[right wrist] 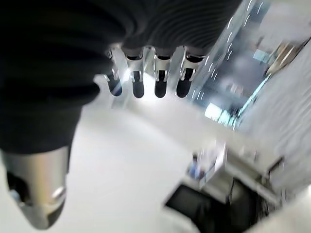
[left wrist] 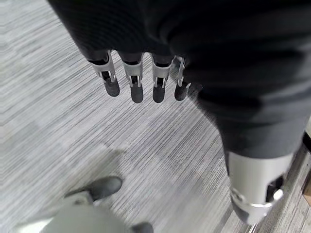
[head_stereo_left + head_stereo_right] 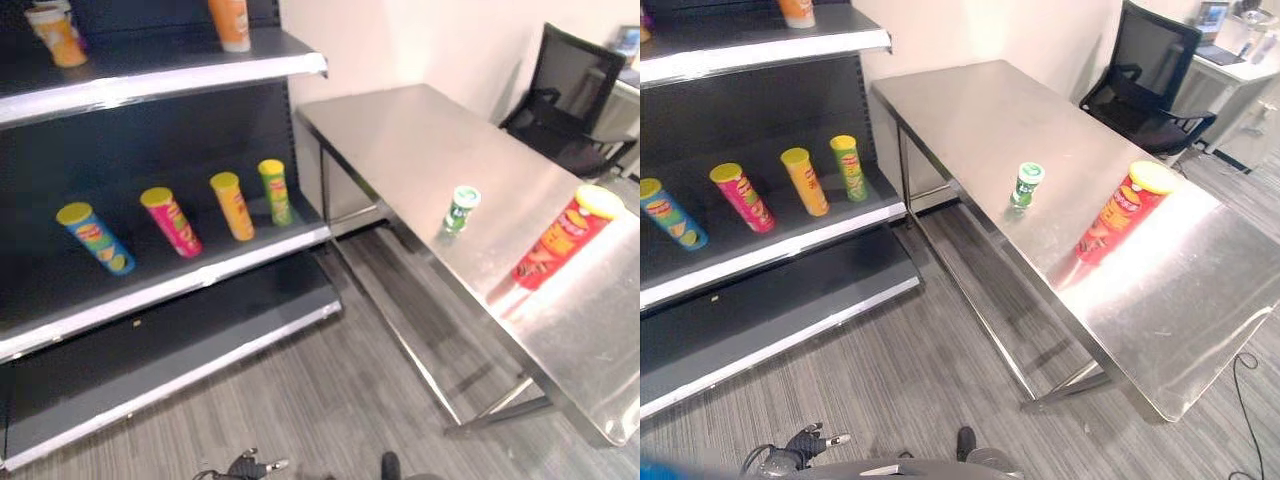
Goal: Put the goods on the table back onto the shelves and tidy them up.
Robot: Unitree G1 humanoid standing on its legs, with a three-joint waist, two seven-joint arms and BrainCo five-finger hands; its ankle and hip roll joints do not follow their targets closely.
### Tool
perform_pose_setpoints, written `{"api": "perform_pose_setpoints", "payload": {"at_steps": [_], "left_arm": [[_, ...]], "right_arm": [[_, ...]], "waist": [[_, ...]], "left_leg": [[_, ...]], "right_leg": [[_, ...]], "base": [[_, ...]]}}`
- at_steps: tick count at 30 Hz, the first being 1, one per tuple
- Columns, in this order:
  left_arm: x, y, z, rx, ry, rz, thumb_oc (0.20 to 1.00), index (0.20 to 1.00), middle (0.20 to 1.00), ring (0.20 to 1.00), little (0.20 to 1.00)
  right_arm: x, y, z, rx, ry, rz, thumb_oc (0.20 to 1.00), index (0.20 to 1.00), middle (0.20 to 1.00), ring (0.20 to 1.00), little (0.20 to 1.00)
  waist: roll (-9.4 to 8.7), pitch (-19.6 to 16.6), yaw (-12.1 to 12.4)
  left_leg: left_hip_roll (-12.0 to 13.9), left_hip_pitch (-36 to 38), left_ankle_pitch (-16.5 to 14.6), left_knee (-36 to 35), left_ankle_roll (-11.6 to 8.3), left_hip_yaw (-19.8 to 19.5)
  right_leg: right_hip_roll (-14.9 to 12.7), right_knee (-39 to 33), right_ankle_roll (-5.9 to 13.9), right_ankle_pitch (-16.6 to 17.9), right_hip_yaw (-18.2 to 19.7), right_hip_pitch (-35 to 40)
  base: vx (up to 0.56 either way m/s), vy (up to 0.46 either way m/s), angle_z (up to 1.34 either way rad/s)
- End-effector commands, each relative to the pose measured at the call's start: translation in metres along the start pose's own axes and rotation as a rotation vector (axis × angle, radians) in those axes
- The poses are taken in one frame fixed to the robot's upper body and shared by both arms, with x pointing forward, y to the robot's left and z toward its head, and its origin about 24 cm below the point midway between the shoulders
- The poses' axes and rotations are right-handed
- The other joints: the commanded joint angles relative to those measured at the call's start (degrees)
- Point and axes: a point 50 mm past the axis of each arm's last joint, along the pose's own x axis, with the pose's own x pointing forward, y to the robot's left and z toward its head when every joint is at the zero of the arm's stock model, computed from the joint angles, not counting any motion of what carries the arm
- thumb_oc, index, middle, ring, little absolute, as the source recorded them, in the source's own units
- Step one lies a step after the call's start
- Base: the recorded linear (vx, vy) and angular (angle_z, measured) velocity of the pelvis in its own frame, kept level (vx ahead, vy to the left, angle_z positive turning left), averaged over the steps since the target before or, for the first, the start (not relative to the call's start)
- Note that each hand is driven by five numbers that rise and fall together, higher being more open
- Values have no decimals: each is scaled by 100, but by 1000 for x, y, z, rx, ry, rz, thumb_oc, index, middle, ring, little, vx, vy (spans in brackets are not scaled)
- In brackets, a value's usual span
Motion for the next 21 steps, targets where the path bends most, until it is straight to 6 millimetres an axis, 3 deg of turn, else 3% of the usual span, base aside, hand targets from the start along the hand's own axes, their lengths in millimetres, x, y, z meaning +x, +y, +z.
{"api": "perform_pose_setpoints", "payload": {"at_steps": [1,12,14,17,21], "left_arm": [[4,14,16,-20,-41,26,1000,1000,1000,1000,1000],[3,13,8,-59,-21,37,1000,1000,1000,1000,1000],[3,13,8,-55,-27,32,1000,1000,1000,1000,1000],[2,13,10,-45,-47,19,1000,1000,1000,1000,1000],[2,13,9,-45,-45,20,1000,1000,1000,1000,1000]], "right_arm": [[6,-12,27,-133,-96,68,1000,1000,1000,1000,1000],[-6,-27,38,20,-201,-13,1000,1000,1000,1000,1000],[-7,-20,36,69,-195,23,1000,1000,1000,1000,1000],[-8,10,38,0,-188,225,1000,1000,1000,1000,1000],[-7,28,44,-67,-202,314,1000,1000,1000,1000,1000]], "waist": [[-57,-16,86],[-34,-12,71],[-34,-21,88],[-45,-28,142],[-45,-23,168]], "left_leg": [[375,106,-533,62,-400,258],[446,94,-502,62,-492,120],[457,108,-510,62,-499,125],[476,130,-500,62,-518,167],[488,135,-488,62,-528,182]], "right_leg": [[133,97,52,-839,-20,261],[169,97,-24,-974,-234,367],[176,97,-32,-995,-241,381],[182,97,-39,-1008,-256,399],[179,97,-52,-1017,-275,411]], "base": [[13,-84,22],[36,-63,16],[19,-53,-4],[2,-44,-4],[-4,-14,3]]}}
